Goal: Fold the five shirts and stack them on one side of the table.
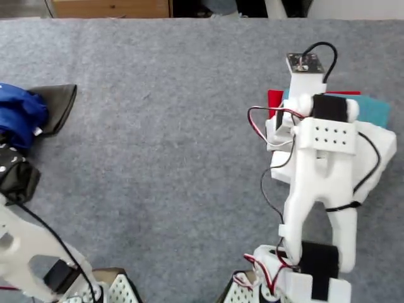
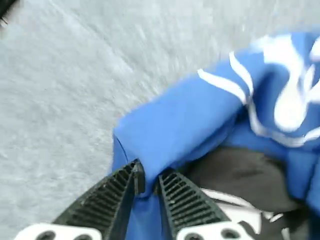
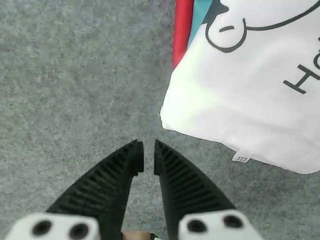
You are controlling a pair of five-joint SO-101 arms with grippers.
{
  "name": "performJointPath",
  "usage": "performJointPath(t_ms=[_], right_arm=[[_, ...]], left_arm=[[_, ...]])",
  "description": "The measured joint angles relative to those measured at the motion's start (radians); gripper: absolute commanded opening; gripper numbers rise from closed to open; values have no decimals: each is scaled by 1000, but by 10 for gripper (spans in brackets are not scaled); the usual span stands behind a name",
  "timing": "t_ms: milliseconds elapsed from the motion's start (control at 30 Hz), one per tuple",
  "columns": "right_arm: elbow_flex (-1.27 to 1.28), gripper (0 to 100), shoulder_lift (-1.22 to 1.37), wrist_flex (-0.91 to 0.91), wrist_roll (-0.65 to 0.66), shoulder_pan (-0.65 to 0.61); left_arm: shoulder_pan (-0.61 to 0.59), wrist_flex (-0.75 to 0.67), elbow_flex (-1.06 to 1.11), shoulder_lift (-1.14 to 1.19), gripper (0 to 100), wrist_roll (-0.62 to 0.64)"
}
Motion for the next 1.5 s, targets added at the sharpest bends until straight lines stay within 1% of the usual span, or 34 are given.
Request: performJointPath(t_ms=[133,267,367,533,667,767,867,1000,1067,1200,1233,1333,1367,1433,1500], right_arm=[[0,50,0,0,-12,0],[0,50,0,0,-48,0],[0,50,0,0,-49,0],[0,50,0,0,-49,0],[0,50,0,0,-49,0],[0,50,0,-6,-55,0],[0,50,0,-6,-71,0],[0,50,0,-9,-71,0],[0,50,0,-9,-71,0],[0,50,0,-9,-71,0],[0,50,0,-9,-71,0],[0,50,0,-9,-71,0],[0,50,0,-9,-71,0],[0,50,0,-9,-71,0],[0,50,0,-9,-71,0]], left_arm=[[23,150,-279,-3,29,44],[123,307,-503,-9,29,57],[206,341,-611,-35,29,58],[331,348,-623,-187,29,63],[448,348,-552,-370,29,63],[551,348,-414,-534,29,63],[675,348,-201,-723,29,63],[876,348,173,-1005,29,63],[1000,341,387,-1143,29,63],[1223,239,819,-1384,36,63],[1267,215,927,-1433,62,63],[1356,173,1220,-1556,232,63],[1369,167,1301,-1582,265,63],[1376,166,1425,-1620,259,63],[1372,164,1475,-1646,259,63]])
